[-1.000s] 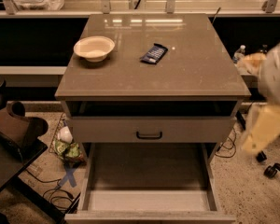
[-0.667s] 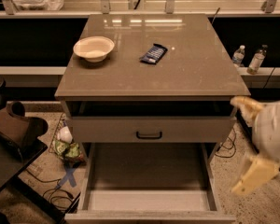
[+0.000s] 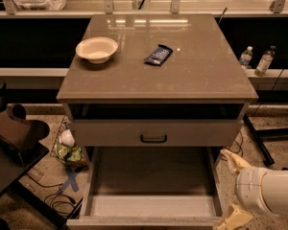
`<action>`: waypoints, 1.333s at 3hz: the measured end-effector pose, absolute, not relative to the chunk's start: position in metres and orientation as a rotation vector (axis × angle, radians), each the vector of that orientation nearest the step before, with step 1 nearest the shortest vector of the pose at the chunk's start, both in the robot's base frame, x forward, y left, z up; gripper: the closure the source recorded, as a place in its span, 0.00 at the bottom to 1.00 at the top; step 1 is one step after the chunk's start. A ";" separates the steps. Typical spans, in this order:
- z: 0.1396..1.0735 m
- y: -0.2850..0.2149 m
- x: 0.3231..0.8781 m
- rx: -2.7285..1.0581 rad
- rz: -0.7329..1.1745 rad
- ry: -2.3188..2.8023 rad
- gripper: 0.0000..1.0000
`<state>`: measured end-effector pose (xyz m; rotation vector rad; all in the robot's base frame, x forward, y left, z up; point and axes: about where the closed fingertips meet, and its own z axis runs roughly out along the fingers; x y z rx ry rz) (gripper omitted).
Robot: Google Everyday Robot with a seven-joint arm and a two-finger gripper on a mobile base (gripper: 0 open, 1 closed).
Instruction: Close middle drawer
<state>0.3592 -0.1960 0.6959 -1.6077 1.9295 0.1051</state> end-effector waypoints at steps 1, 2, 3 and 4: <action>0.703 -0.198 0.365 -1.591 0.079 1.933 0.00; 0.685 -0.203 0.363 -1.560 0.092 1.960 0.03; 0.624 -0.238 0.329 -1.443 0.172 2.029 0.25; 0.557 -0.268 0.292 -1.392 0.241 2.047 0.49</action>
Offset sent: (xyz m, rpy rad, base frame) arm 0.0080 -0.0075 -0.0155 0.0058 0.0045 -0.0483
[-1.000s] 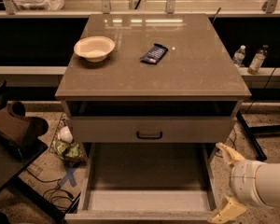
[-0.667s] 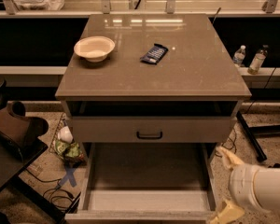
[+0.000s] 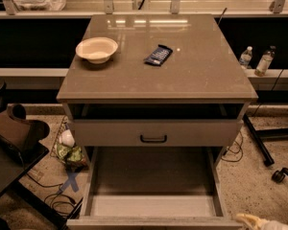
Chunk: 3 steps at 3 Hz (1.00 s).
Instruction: Close middle drawer
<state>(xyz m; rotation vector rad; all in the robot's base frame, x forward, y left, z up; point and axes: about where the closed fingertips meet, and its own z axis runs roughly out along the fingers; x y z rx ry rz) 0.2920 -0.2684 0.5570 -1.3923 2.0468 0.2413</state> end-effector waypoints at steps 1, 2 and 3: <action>0.507 -0.275 0.271 -1.396 0.307 2.040 0.71; 0.470 -0.266 0.258 -1.428 0.385 2.049 0.95; 0.469 -0.264 0.258 -1.427 0.390 2.048 1.00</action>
Offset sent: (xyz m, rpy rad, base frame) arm -0.0478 0.0161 -0.1294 0.0843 0.1501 0.1015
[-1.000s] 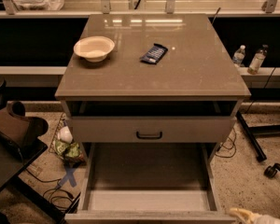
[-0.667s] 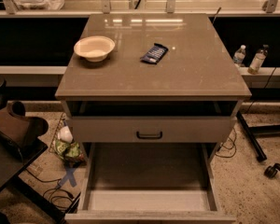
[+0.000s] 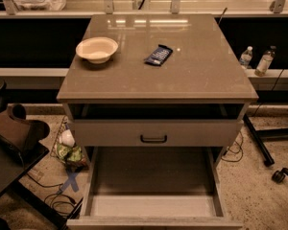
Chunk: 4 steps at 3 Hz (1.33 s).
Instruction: Close middle drawer
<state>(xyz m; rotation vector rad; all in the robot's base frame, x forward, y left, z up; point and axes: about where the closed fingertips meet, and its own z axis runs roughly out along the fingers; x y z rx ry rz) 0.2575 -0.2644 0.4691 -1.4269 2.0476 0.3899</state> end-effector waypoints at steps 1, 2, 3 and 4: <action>0.451 -0.260 0.260 -1.406 0.436 2.032 1.00; 0.409 -0.248 0.281 -1.382 0.536 1.952 1.00; 0.375 -0.233 0.317 -1.389 0.605 1.860 1.00; 0.372 -0.228 0.325 -1.398 0.611 1.839 1.00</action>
Offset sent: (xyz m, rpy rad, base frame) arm 0.0612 0.0306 -0.1252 0.2963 -0.0275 0.0844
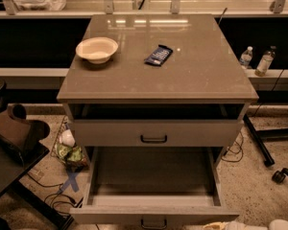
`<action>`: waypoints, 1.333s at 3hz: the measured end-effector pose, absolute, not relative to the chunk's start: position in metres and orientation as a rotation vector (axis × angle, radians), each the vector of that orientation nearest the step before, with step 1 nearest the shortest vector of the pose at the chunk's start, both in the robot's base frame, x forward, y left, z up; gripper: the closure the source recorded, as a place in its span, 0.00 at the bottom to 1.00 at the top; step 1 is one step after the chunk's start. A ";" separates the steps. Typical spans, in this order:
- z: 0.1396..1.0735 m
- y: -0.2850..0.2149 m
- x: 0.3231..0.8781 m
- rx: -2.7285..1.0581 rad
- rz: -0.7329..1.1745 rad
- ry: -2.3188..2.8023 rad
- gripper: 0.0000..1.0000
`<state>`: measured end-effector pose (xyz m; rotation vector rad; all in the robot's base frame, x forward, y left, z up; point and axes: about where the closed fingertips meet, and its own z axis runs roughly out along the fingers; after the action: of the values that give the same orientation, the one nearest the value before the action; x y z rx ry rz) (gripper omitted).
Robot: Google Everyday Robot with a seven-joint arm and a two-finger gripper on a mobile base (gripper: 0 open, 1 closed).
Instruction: Close middle drawer
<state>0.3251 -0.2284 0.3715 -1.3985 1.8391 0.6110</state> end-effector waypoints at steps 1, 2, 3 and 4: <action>0.376 -0.214 0.352 -1.443 0.601 1.778 1.00; 0.379 -0.204 0.365 -1.468 0.596 1.742 1.00; 0.384 -0.187 0.391 -1.509 0.591 1.681 1.00; 0.388 -0.171 0.417 -1.549 0.580 1.623 1.00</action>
Offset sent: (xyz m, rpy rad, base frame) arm 0.1022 0.0611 0.0215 0.0098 -0.1709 0.1762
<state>0.4169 -0.1711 0.3878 -1.5487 1.6229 0.5802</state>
